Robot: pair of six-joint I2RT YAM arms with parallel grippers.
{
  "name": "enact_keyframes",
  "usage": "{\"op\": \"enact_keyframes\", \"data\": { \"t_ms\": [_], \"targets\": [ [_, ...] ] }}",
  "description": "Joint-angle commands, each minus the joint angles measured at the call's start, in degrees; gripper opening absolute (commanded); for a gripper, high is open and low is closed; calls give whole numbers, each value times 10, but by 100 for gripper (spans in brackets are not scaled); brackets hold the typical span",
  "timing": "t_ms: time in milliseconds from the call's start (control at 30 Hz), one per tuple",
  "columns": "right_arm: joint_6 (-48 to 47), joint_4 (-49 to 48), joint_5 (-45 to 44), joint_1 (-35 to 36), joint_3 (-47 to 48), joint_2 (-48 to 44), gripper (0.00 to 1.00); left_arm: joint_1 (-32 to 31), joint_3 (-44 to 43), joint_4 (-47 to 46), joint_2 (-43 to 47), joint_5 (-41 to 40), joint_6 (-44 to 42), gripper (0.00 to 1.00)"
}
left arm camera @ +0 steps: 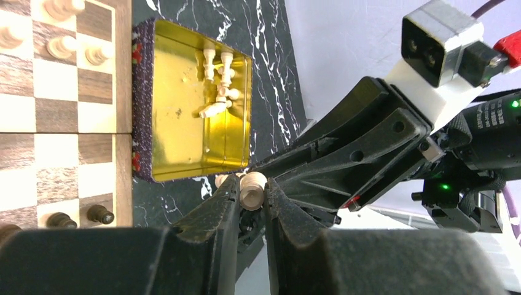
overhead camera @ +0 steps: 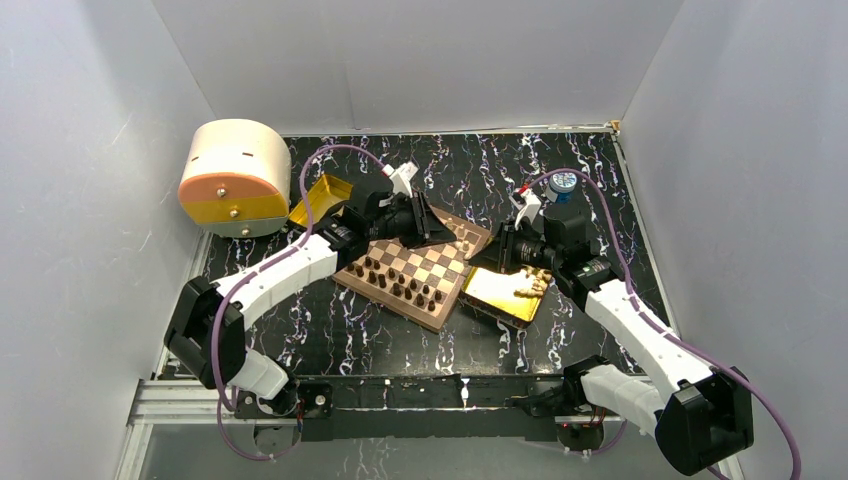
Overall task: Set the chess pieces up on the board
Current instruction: Pick up the chess piece from the storage box, then place the chess piece on the chessboard.
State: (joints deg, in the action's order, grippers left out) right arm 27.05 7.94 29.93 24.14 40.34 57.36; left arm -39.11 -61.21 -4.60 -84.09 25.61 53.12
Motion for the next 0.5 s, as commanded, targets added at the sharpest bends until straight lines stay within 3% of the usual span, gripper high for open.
{"op": "enact_keyframes", "data": {
  "t_ms": [0,267,467],
  "targets": [
    [-13,-4,-8,1,-1,-12,0,0,-42,42,7,-45,-53,10],
    [-21,16,-20,2,10,-20,0,9,-149,212,-54,-229,-233,11],
    [-30,33,-36,2,16,-32,0,14,-213,249,-126,-410,-345,10]
  ]
}}
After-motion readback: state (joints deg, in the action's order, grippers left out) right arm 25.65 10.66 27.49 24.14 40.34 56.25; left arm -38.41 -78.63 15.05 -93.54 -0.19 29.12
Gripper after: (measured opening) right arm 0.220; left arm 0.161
